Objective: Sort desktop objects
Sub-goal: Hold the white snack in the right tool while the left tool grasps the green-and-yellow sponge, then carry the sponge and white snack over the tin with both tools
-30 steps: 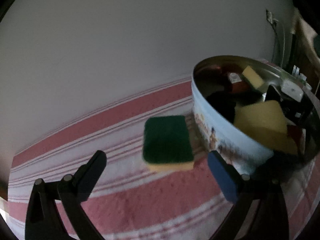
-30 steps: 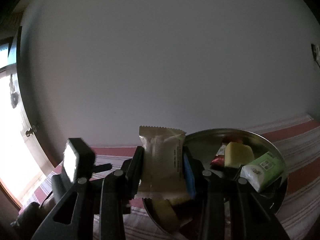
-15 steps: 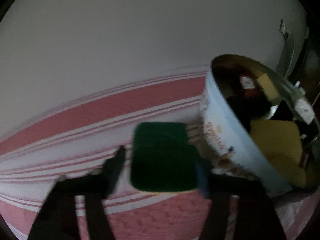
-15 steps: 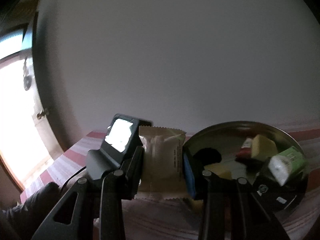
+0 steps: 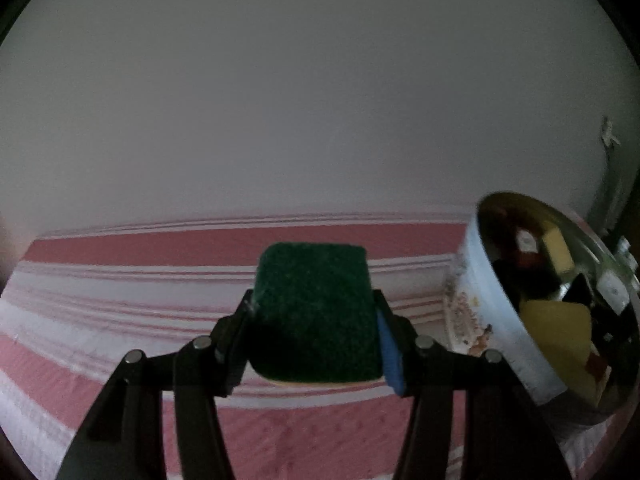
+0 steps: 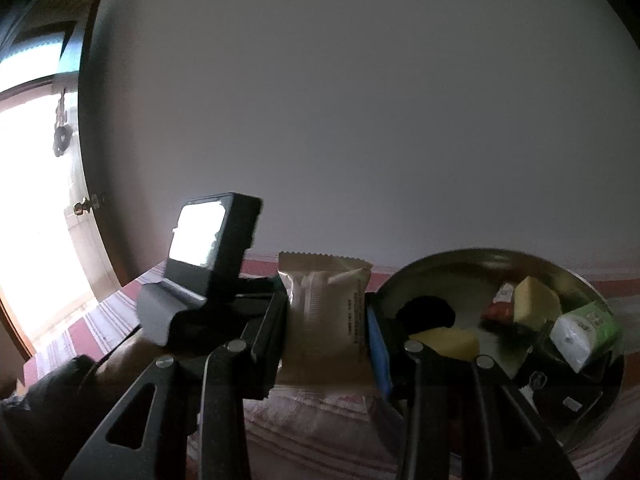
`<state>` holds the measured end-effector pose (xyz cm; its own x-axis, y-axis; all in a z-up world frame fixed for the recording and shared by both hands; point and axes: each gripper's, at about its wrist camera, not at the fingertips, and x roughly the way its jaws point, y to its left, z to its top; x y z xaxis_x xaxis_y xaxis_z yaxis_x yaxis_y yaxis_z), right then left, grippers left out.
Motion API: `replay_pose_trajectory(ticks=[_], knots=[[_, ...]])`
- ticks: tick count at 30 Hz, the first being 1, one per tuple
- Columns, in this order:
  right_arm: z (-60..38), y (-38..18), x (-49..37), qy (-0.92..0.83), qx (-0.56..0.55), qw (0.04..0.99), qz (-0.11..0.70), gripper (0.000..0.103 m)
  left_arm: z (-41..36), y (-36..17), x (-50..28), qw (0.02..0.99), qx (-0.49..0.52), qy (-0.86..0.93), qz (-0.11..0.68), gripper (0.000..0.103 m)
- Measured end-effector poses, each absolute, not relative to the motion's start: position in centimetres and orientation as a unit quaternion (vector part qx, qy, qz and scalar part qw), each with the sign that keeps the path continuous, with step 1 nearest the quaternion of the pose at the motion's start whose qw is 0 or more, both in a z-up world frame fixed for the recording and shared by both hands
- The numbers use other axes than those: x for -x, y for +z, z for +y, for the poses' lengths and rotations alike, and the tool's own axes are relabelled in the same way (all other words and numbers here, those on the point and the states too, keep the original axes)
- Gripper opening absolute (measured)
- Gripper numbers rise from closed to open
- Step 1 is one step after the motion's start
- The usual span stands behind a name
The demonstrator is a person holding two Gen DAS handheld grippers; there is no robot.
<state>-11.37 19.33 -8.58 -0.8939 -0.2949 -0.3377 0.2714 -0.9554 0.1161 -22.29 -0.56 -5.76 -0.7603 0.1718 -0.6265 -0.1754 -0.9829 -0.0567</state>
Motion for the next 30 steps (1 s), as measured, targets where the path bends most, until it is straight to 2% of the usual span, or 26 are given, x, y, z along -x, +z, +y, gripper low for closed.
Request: replay_pose_trajectory(ticks=[9, 17, 30], knots=[[19.8, -8.8, 10.1, -0.985, -0.132, 0.107, -0.03, 0.04, -1.5, -4.4, 15.8, 0.008, 0.287, 0.958, -0.01, 0.054], [19.5, -9.5, 7.4, -0.989, -0.126, 0.075, 0.013, 0.04, -0.5, -3.4, 12.9, 0.017, 0.286, 0.957, -0.034, 0.054], [23.6, -9.4, 3.8, -0.994, -0.107, 0.018, -0.002, 0.04, 3.5, -4.5, 8.7, 0.026, 0.272, 0.962, -0.025, 0.054]])
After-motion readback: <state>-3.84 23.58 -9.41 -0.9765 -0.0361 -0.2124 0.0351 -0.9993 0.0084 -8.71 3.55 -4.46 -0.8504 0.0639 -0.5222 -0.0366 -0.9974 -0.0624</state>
